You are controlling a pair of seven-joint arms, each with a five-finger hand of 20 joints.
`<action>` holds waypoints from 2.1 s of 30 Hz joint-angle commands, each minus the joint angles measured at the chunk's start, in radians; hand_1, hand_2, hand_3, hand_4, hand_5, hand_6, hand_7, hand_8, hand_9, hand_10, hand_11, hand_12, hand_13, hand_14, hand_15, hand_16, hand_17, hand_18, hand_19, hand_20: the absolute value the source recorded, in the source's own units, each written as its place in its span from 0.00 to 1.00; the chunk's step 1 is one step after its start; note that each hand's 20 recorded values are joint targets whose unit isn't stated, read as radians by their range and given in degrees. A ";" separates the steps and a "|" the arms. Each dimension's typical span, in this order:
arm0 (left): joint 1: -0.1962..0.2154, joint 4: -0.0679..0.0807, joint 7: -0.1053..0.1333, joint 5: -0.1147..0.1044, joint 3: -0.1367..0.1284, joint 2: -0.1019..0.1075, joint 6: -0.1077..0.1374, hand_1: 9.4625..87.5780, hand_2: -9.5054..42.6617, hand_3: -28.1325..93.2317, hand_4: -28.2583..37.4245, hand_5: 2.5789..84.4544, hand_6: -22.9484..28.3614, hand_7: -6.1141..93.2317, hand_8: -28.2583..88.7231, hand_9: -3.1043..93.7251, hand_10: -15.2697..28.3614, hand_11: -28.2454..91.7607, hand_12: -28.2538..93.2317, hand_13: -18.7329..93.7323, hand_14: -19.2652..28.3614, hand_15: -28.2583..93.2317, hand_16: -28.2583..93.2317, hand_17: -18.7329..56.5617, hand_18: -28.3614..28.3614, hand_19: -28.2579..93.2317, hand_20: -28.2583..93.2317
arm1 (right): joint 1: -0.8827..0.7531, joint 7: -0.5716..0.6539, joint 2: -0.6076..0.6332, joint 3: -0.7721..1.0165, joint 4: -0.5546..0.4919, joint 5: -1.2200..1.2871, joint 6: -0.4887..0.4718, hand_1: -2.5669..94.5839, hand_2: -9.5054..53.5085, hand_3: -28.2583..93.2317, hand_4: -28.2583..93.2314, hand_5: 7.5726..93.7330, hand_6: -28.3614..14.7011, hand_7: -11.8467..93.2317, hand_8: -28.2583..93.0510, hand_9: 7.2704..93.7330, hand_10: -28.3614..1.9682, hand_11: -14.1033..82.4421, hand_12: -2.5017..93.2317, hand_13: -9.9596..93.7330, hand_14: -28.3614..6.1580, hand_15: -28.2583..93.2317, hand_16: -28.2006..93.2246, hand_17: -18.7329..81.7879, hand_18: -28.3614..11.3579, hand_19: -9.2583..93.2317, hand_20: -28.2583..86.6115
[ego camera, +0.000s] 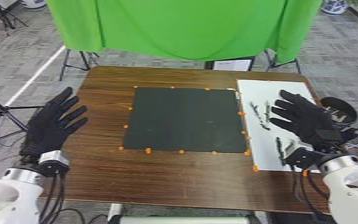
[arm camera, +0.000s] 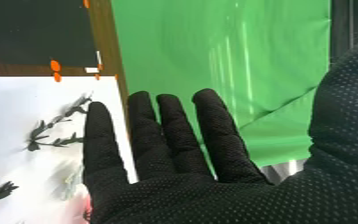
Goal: Arrange flowers
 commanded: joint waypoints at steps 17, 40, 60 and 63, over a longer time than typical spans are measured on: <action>0.047 -0.010 -0.022 -0.005 -0.014 -0.019 -0.010 0.18 0.06 0.79 0.00 0.25 0.51 0.23 0.15 0.23 0.58 0.35 0.38 0.30 0.71 0.44 0.25 0.11 0.83 0.51 0.31 | 0.007 0.005 -0.022 -0.011 0.004 -0.029 -0.016 0.16 0.04 0.94 0.00 0.28 0.59 0.31 0.13 0.32 0.53 0.27 0.24 0.39 0.52 0.36 0.47 0.24 0.21 0.53 0.44; 0.082 -0.020 -0.026 0.002 -0.027 -0.015 -0.018 0.18 0.06 0.79 0.00 0.25 0.51 0.23 0.15 0.23 0.58 0.35 0.38 0.30 0.72 0.45 0.24 0.10 0.83 0.51 0.31 | 0.032 0.615 0.297 -0.092 -0.160 -1.261 -0.347 0.35 0.00 0.60 0.00 0.67 0.68 0.51 0.11 0.71 0.55 0.73 0.43 0.72 0.50 0.89 0.52 0.49 0.17 0.95 0.63; 0.094 -0.022 -0.040 0.008 -0.026 -0.030 -0.015 0.18 0.07 0.79 0.00 0.25 0.51 0.23 0.15 0.23 0.58 0.35 0.38 0.30 0.72 0.46 0.24 0.10 0.83 0.51 0.31 | 0.032 0.687 0.274 -0.176 -0.084 -1.314 -0.396 0.22 0.00 0.78 0.00 0.65 0.65 0.49 0.11 0.68 0.53 0.75 0.46 0.70 0.46 0.91 0.53 0.47 0.14 0.94 0.64; 0.086 -0.021 -0.040 0.008 -0.019 -0.032 -0.016 0.18 0.07 0.79 0.00 0.25 0.51 0.23 0.15 0.23 0.58 0.35 0.38 0.30 0.72 0.46 0.24 0.10 0.83 0.51 0.31 | 0.032 0.684 0.259 -0.174 -0.083 -1.292 -0.407 0.29 0.00 0.78 0.00 0.64 0.65 0.50 0.11 0.67 0.53 0.75 0.46 0.69 0.48 0.91 0.53 0.46 0.16 0.93 0.63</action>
